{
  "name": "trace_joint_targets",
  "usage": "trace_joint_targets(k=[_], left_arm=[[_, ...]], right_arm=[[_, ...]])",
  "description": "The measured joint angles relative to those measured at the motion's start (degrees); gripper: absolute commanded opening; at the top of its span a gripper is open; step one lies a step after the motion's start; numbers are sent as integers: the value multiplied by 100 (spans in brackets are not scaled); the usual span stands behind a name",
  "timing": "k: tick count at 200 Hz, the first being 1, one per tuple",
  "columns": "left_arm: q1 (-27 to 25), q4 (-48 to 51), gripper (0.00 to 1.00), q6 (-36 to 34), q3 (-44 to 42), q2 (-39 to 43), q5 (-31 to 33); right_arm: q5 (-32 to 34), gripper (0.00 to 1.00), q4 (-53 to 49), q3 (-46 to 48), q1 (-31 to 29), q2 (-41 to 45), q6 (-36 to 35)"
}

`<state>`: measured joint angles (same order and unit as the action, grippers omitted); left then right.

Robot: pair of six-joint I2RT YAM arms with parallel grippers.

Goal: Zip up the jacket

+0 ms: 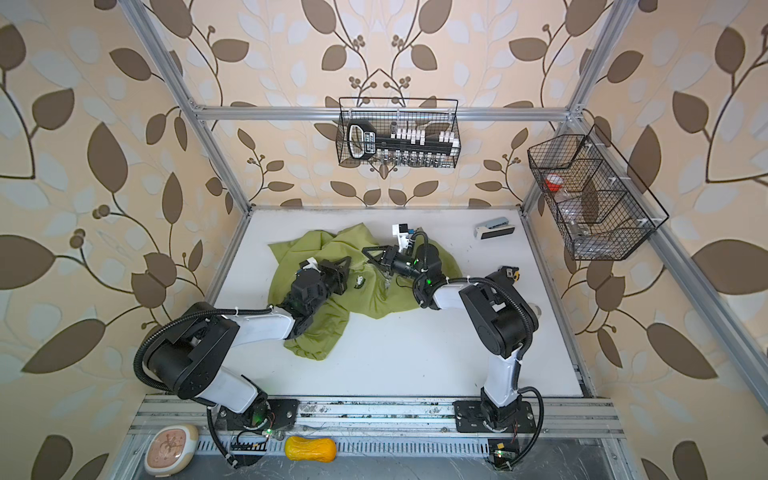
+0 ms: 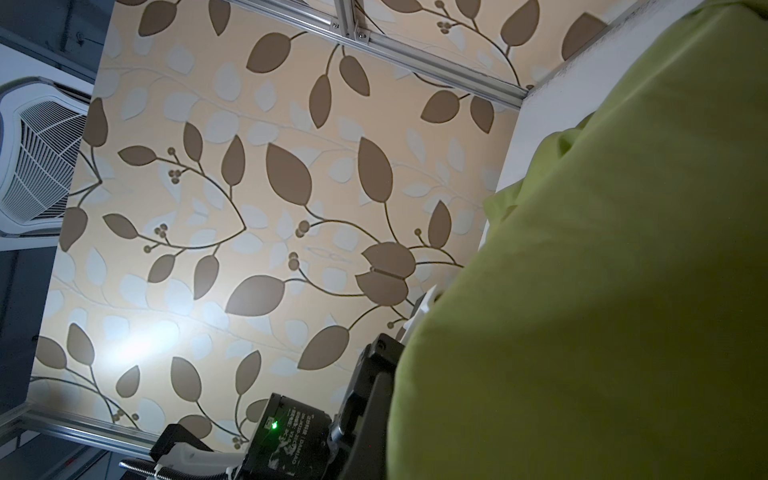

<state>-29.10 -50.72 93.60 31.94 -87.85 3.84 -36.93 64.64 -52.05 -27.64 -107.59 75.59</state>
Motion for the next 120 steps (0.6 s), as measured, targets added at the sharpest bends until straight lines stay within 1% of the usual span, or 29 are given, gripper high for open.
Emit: trace_joint_targets(k=[10,30,48,62,84,120], left_arm=[[33,378,0,-98,138,68,-122],[79,1727,0,-529,564,557,-330],[116,3067,0,-1126,1276,1060,-496],[144,3873,0,-1600,1934,1215,-726],[177,5090,0,-2385,2830,1069,-1154],[420,6983,0,-3713,4181,356,-1740]], right_arm=[[-13,0,-70,0,4,4,-74],[-39,0,-210,0,4,7,-256],[-66,0,-332,-2,13,7,-396],[-125,0,-402,-7,17,7,-496],[-205,0,-385,-46,-20,28,-610],[-249,0,-407,-35,98,74,-671]])
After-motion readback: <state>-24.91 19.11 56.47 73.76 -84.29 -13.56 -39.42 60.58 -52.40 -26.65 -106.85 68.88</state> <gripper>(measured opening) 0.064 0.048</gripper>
